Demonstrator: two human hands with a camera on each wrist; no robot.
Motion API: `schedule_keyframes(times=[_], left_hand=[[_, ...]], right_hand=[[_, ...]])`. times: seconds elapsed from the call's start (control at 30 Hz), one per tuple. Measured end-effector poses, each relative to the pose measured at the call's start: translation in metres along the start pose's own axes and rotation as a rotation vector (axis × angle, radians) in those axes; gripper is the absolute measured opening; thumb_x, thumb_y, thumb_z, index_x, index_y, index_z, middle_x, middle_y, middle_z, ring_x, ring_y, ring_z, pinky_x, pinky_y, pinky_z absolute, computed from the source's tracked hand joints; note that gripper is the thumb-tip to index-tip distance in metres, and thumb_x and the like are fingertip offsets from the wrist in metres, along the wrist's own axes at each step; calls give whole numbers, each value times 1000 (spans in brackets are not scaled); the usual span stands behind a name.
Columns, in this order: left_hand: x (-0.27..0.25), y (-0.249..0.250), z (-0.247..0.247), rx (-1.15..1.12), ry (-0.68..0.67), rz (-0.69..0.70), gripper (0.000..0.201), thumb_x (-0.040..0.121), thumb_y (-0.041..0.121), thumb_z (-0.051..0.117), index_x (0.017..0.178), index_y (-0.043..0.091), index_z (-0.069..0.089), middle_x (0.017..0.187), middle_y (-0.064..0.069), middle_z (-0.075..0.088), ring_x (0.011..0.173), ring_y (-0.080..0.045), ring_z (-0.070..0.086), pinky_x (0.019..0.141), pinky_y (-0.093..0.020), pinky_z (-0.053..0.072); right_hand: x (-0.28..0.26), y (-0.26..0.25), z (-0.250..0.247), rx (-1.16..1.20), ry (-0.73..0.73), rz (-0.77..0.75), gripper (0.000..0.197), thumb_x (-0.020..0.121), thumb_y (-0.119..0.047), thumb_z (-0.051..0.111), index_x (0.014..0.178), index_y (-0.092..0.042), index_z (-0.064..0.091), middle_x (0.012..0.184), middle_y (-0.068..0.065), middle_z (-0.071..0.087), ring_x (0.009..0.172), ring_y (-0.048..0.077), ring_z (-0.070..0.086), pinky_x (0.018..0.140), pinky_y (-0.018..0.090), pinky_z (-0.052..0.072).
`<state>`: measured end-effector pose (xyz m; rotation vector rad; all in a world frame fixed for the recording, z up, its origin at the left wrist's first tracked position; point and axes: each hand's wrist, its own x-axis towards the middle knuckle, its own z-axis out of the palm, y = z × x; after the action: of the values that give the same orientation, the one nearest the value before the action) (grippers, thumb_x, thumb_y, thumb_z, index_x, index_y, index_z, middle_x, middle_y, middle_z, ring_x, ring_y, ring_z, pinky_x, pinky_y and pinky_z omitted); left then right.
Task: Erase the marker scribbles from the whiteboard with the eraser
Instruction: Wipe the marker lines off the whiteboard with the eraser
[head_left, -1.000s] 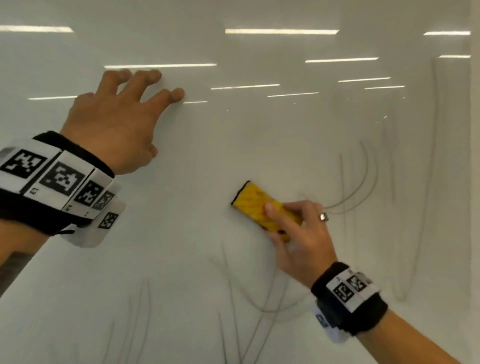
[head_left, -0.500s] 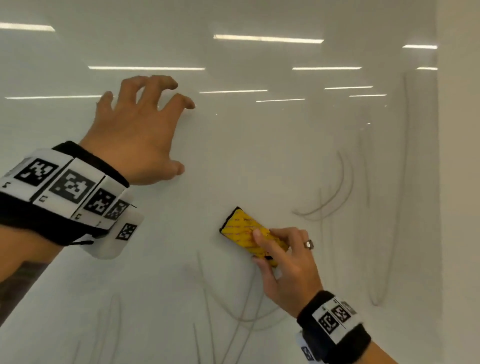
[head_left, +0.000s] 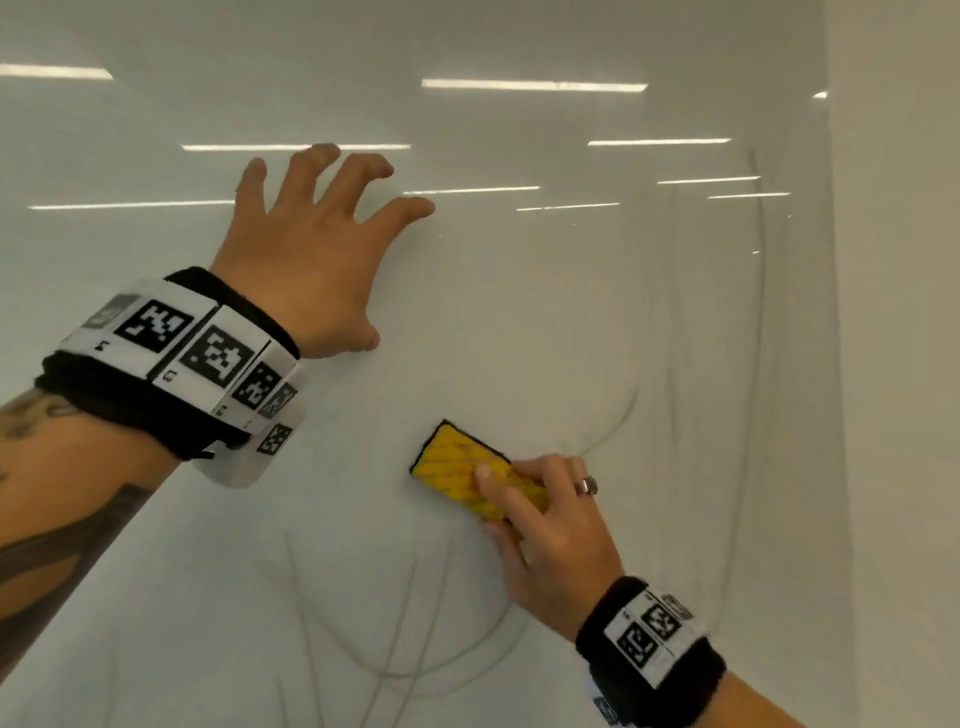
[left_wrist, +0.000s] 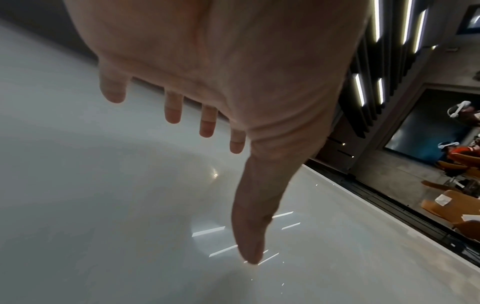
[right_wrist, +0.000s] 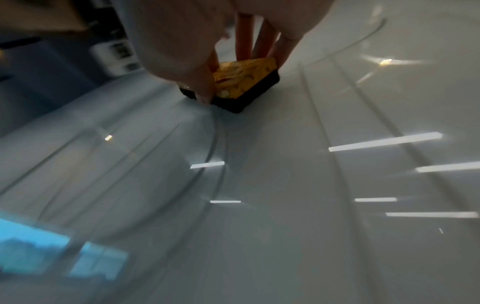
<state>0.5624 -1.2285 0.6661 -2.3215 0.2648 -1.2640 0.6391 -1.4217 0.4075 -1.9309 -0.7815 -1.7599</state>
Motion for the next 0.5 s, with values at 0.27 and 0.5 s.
schedule_keyframes(times=[0.27,0.5], left_hand=[[2,4,5,33,-43,-25,125,50,63,85,149,51,11,158,5,11,148,-32,4,116,-64,16],[4,3,12,40,-74,-48,130,40,59,91,147,50,17,156,4,16,143,-36,13,102,-63,40]], right_hand=[[115,159,-67,-120,305,369,44,82,-26,74,124,-16,68,106,23,52,88,35,55,86,41,46],[99,132,-55,-83,284,361,44,82,-22,75,125,-15,67,105,21,51,89,34,53,81,32,39]])
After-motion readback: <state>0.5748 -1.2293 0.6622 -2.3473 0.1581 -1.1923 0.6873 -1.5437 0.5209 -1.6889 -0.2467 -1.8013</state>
